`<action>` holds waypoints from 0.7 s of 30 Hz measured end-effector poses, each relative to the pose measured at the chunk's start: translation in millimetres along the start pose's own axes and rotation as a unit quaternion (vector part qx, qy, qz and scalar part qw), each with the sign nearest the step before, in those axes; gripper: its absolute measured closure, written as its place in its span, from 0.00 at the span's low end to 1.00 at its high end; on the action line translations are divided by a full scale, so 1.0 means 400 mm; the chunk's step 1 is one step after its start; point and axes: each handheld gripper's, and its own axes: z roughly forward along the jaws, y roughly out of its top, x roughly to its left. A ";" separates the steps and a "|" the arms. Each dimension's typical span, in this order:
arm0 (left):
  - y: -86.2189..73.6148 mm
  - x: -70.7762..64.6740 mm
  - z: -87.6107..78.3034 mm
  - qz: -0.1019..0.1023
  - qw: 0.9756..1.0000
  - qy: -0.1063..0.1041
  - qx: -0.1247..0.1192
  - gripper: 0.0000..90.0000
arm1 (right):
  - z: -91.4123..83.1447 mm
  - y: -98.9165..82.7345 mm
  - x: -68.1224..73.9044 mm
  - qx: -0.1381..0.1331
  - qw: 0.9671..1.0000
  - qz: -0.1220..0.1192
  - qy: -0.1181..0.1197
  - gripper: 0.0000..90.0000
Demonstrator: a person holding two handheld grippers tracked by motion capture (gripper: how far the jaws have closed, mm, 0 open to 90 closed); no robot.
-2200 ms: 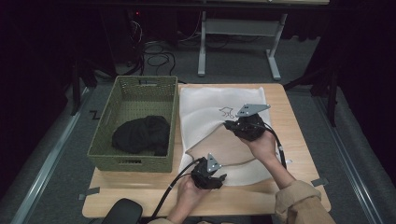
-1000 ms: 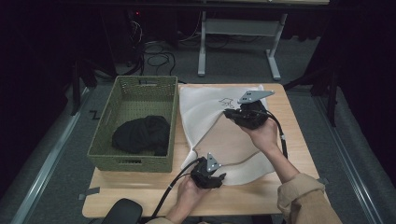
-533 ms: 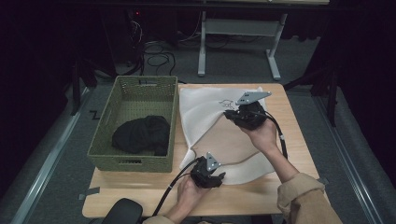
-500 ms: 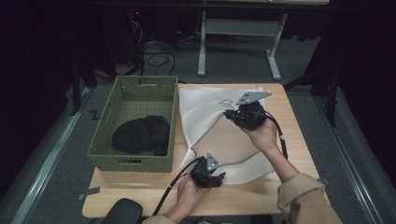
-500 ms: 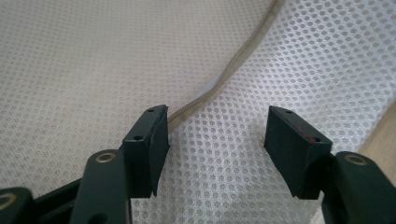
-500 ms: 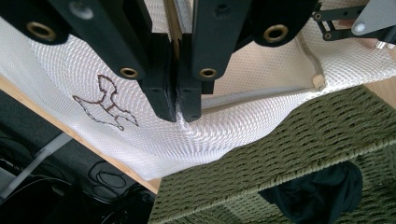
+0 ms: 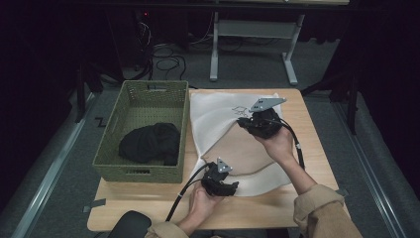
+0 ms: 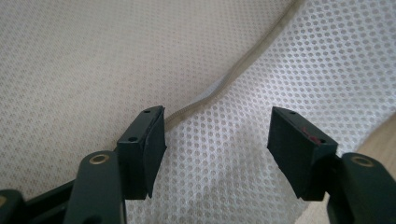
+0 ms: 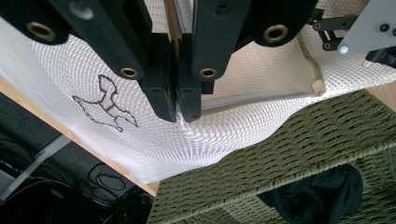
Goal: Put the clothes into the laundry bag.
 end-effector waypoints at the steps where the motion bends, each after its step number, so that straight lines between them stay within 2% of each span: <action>1: 0.001 0.000 -0.002 0.003 1.000 0.002 0.003 0.40 | 0.001 0.000 0.001 0.000 1.000 0.001 0.001 0.97; 4: 0.009 -0.001 -0.014 0.003 1.000 -0.002 0.003 0.38 | 0.003 0.001 0.001 -0.001 1.000 0.000 0.002 0.97; 7: 0.020 -0.010 -0.035 0.012 1.000 -0.004 -0.007 0.38 | 0.000 -0.001 -0.001 -0.001 1.000 -0.001 -0.001 0.97; 10: 0.024 -0.018 -0.053 0.028 1.000 -0.004 -0.009 0.38 | -0.002 -0.001 -0.002 0.000 1.000 -0.002 -0.002 0.97; 12: 0.024 -0.020 -0.058 0.032 0.999 -0.003 -0.008 0.38 | 0.000 -0.001 0.001 -0.002 1.000 0.001 -0.001 0.97; 14: 0.025 -0.020 -0.062 0.033 0.999 -0.002 -0.010 0.38 | 0.004 -0.001 0.001 -0.003 1.000 -0.005 0.002 0.97; 21: 0.029 -0.012 -0.080 0.035 0.999 -0.002 -0.006 0.38 | 0.001 -0.002 0.002 0.002 1.000 0.003 -0.003 0.97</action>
